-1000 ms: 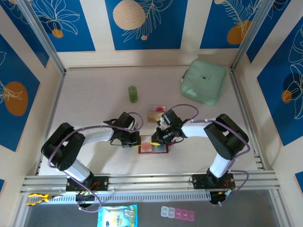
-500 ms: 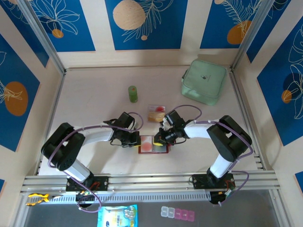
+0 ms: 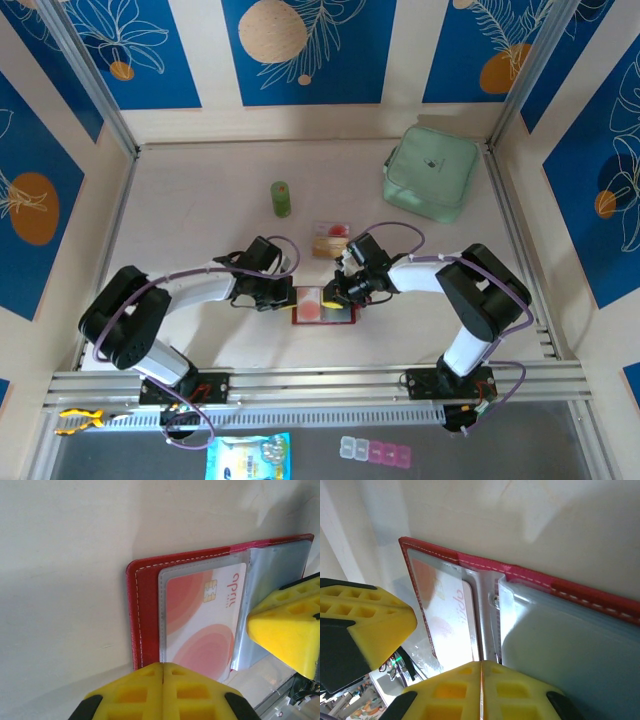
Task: Take the credit cards out of the card holder
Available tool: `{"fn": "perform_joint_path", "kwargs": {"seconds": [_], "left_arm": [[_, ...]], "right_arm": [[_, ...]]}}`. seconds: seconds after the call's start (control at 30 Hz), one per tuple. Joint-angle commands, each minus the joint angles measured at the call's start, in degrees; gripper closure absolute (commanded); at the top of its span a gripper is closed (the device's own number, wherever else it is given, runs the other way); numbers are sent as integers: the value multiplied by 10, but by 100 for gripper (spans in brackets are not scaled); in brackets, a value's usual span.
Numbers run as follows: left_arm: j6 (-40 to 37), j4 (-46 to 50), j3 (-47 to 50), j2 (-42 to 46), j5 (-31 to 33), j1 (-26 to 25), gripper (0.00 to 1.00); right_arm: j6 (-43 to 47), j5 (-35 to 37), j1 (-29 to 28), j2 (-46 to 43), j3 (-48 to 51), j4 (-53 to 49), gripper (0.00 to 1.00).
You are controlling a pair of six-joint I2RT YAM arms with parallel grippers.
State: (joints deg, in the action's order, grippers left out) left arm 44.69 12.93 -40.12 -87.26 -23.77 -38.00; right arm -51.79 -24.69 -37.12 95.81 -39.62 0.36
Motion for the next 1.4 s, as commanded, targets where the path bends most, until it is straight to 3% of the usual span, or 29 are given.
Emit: {"fn": "perform_joint_path", "kwargs": {"seconds": [0.0,0.27,0.73,0.97,1.37], "left_arm": [[6,4,-6,1,-12,1,98],[9,-43,12,-36,-38,1,98],[-3,-10,20,-67,-5,1,100],[-5,-3,15,-67,-1,1,100],[-7,0,13,-70,0,1,100]], "right_arm": [[-6,-15,-3,9,1,2,90],[-7,-15,-3,10,2,3,90],[-15,-26,-5,20,5,25,89],[-26,6,3,-24,33,22,86],[-30,-38,-5,1,28,71,86]]}}
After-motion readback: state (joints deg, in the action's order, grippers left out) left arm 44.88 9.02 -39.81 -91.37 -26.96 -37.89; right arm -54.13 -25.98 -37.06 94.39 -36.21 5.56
